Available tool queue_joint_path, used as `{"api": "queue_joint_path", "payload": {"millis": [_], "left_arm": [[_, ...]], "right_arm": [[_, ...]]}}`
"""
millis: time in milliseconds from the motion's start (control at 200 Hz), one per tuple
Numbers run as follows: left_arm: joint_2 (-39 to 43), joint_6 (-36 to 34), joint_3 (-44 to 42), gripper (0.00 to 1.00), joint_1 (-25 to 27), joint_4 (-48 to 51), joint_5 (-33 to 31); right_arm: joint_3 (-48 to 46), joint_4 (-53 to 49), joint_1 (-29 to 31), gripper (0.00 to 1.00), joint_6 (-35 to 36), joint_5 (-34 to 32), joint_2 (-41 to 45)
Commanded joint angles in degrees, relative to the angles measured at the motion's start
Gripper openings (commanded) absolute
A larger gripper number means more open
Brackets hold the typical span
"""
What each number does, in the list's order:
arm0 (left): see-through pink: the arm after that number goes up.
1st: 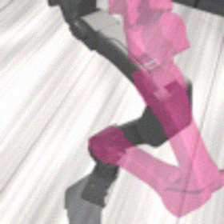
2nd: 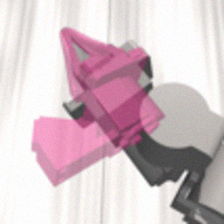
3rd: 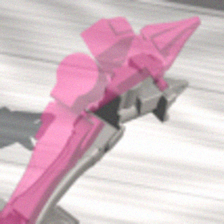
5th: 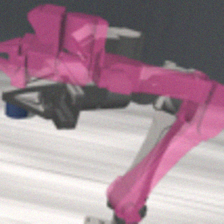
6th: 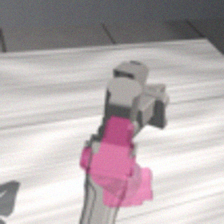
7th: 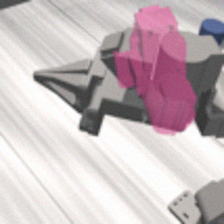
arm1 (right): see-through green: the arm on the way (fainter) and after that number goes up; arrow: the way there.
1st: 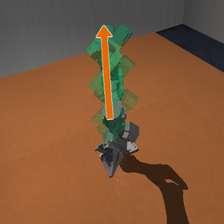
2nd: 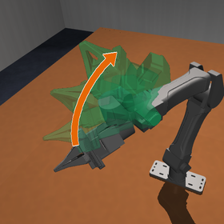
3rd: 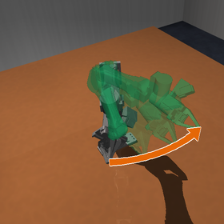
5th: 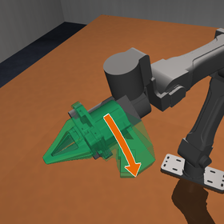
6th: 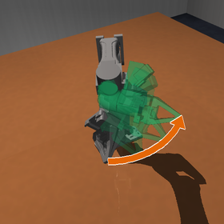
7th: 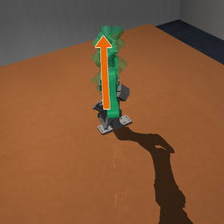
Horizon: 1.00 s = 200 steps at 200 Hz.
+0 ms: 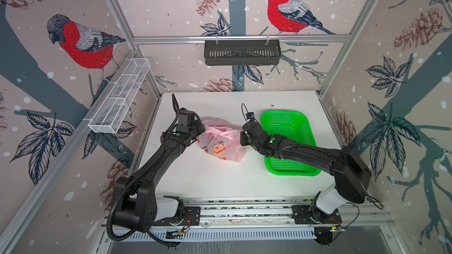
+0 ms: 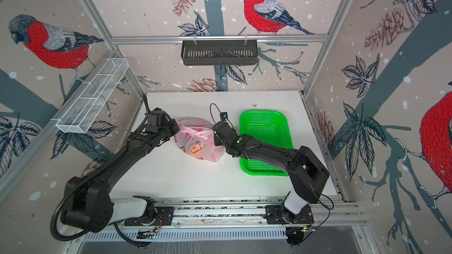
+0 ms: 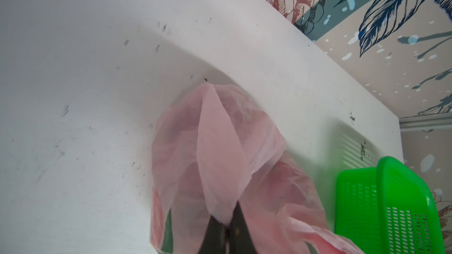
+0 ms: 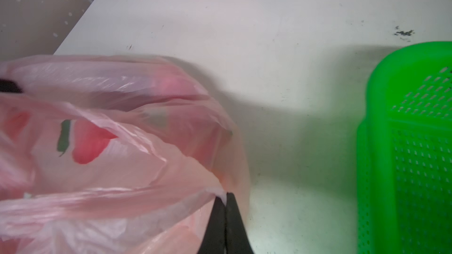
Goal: Untie the knot of the plastic bag and take out the fruit
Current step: 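Pull the knotted handle up with the right gripper while the left holds the bag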
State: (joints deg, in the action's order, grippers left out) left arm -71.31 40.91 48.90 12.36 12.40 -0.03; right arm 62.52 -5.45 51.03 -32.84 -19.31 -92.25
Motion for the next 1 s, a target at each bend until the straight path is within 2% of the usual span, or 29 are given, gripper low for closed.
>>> {"api": "queue_joint_path", "payload": {"millis": [0,200,315,400,580,685,786,996], "left_arm": [[4.97,4.56,-3.54,0.00,-0.23,-1.33,-2.85],[14.28,7.41,-10.10,0.00,-0.23,-1.26,-4.46],[16.05,7.96,-11.35,0.09,-0.23,-0.93,-4.27],[15.15,8.03,-11.56,0.21,-0.23,-1.45,-2.78],[13.56,7.42,-10.48,0.44,-0.23,-1.94,-1.66],[13.56,6.09,-9.09,0.54,-0.23,-1.32,-1.47],[13.36,4.30,-7.38,0.60,-0.23,0.52,-1.63],[14.62,1.98,-5.67,0.62,-0.23,3.10,-2.44]], "right_arm": [[1.13,1.33,-1.74,0.04,0.71,-2.04,-0.47],[5.21,0.33,-4.35,0.05,3.19,-1.10,-2.72],[6.38,-0.22,-4.84,0.07,3.46,-0.97,-3.55],[6.39,-0.04,-4.38,0.15,3.87,0.08,-3.41],[6.11,-1.96,-0.63,0.41,4.48,-2.94,-1.18],[5.93,-3.22,1.71,0.47,4.00,-5.01,1.07],[6.67,-4.29,3.99,0.52,4.29,-7.22,2.86],[9.76,-2.38,7.37,0.59,7.97,-7.85,2.12]]}}
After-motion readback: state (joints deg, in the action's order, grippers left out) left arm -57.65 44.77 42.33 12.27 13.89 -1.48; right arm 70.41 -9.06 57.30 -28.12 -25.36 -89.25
